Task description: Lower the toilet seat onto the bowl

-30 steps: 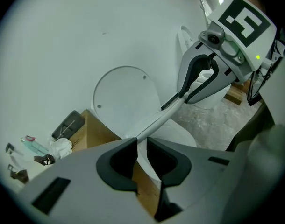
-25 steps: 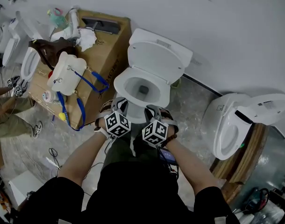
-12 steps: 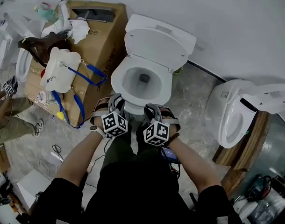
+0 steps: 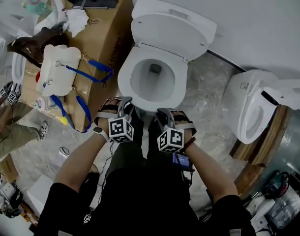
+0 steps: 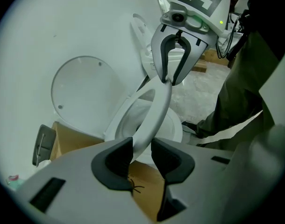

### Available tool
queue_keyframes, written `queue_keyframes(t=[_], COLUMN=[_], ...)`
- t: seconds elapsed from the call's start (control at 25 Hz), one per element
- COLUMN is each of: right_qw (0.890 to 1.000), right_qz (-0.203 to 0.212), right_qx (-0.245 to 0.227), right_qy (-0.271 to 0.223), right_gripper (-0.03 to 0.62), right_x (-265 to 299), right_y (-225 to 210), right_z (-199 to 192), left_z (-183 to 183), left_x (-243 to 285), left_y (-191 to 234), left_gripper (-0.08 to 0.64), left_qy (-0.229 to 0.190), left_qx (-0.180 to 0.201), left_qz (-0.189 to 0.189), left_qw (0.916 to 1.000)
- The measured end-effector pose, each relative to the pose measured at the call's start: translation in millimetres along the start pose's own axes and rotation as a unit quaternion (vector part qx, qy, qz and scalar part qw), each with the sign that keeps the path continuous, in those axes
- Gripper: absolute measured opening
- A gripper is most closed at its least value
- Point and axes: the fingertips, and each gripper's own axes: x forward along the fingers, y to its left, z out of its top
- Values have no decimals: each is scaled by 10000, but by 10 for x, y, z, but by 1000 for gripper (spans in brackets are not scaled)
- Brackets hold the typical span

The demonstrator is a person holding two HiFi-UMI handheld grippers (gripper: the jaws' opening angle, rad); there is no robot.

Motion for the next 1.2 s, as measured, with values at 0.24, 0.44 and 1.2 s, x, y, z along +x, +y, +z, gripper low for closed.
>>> queue_keyframes(t=[0.24, 0.44, 1.2], right_qw=[9997, 9991, 9943], right_qz=[241, 426, 903], right_qx=[2, -47, 306], right_qy=[-6, 12, 468], right_gripper=[84, 86, 84], right_x=[185, 361, 1020], right_y=[239, 418, 931], right_z=[-116, -201, -556], left_z=[-127, -223, -679], left_x=[167, 325, 965], left_y=[-247, -414, -979], left_gripper=[130, 135, 169], left_qy=[88, 63, 556], left_qx=[365, 641, 742], left_qz=[-238, -402, -851], left_qw=[9990, 9971, 9920])
